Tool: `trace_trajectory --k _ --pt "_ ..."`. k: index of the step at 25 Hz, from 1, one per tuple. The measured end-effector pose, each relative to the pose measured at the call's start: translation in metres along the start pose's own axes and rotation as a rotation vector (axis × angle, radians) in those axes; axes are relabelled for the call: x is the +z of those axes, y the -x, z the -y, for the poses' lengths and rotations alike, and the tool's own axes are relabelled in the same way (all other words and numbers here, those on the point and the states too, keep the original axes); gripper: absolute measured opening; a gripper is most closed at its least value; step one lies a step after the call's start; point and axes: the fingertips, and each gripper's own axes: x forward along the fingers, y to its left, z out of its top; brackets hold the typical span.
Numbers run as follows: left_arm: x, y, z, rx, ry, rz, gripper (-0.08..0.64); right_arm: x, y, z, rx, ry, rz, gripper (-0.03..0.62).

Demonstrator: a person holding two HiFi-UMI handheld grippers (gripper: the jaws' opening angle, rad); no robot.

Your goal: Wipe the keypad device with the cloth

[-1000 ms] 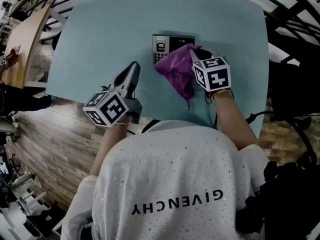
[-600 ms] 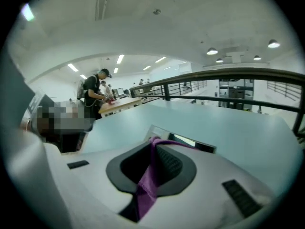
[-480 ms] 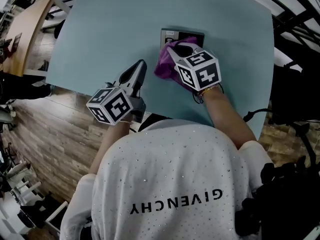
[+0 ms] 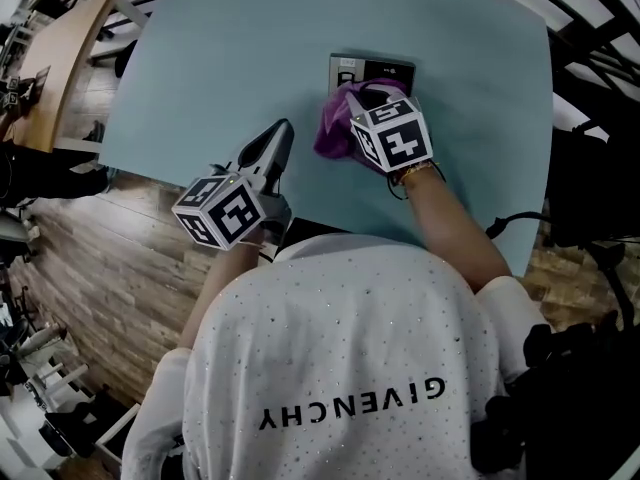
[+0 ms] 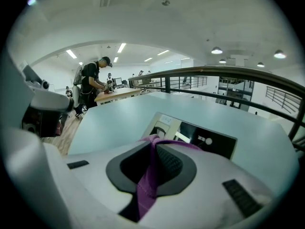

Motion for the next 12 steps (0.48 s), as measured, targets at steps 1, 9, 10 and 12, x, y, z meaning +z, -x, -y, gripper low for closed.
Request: trace_trajectory --k 1,9,10,12 --pt "0.001 0.001 0.000 -0.004 -0.001 0.000 0.000 -0.002 0.004 0.004 -0.016 -0.010 -0.004 0.031" --pt "0.003 -0.005 -0.006 -0.084 0.003 -0.049 0.000 -0.030 0.033 0.045 -0.172 -0.136 -0.044 0.031" --pt "0.004 -0.007 -0.007 -0.099 0.003 -0.058 0.000 -0.034 0.037 0.049 -0.190 -0.157 -0.053 0.031" --pt "0.007 -0.010 -0.010 -0.125 -0.002 -0.079 0.000 -0.043 0.044 0.056 -0.226 -0.198 -0.072 0.031"
